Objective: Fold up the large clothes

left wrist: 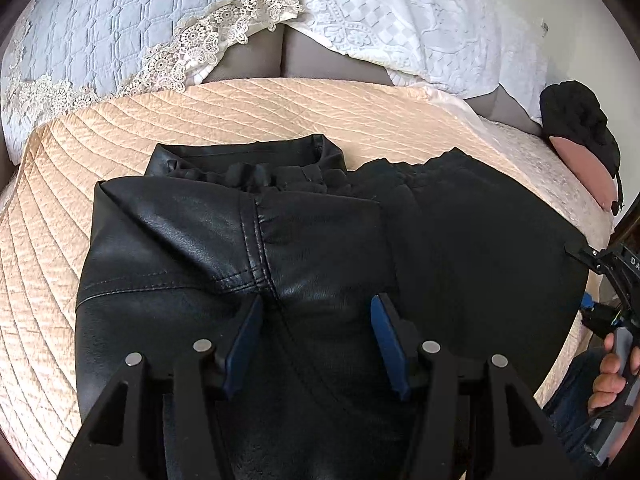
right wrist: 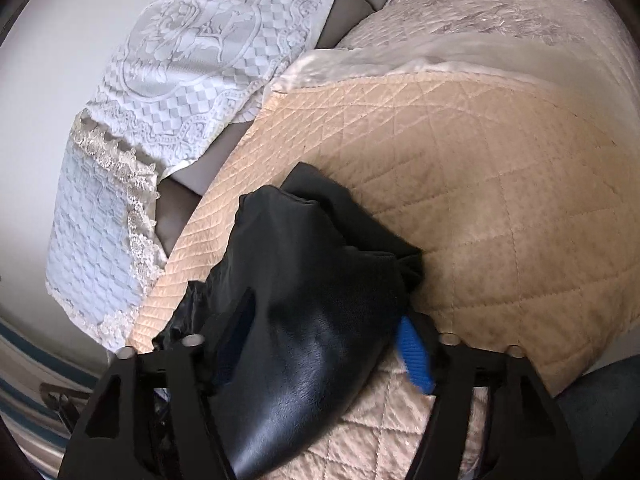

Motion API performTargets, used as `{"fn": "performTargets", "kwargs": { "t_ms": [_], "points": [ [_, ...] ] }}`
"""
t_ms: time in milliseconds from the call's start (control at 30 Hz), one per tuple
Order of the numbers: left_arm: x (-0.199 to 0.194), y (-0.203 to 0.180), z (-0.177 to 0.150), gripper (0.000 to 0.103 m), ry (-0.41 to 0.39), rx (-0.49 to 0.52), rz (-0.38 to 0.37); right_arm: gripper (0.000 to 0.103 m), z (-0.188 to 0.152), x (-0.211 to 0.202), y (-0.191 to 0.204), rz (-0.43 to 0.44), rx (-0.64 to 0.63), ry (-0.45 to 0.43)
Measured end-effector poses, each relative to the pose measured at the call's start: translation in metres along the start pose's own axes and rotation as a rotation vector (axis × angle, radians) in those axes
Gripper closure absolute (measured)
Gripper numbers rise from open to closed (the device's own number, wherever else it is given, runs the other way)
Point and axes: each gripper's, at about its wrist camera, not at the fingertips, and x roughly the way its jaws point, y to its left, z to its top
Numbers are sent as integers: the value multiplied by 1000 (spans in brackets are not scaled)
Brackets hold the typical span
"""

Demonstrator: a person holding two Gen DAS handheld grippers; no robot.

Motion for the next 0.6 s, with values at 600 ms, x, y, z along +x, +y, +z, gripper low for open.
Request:
{"fn": "performTargets", "kwargs": {
  "t_ms": [600],
  "points": [
    [-42,22,3,48,-44,-77,-73,86,-37,-53,175,356,-442,112]
  ]
}}
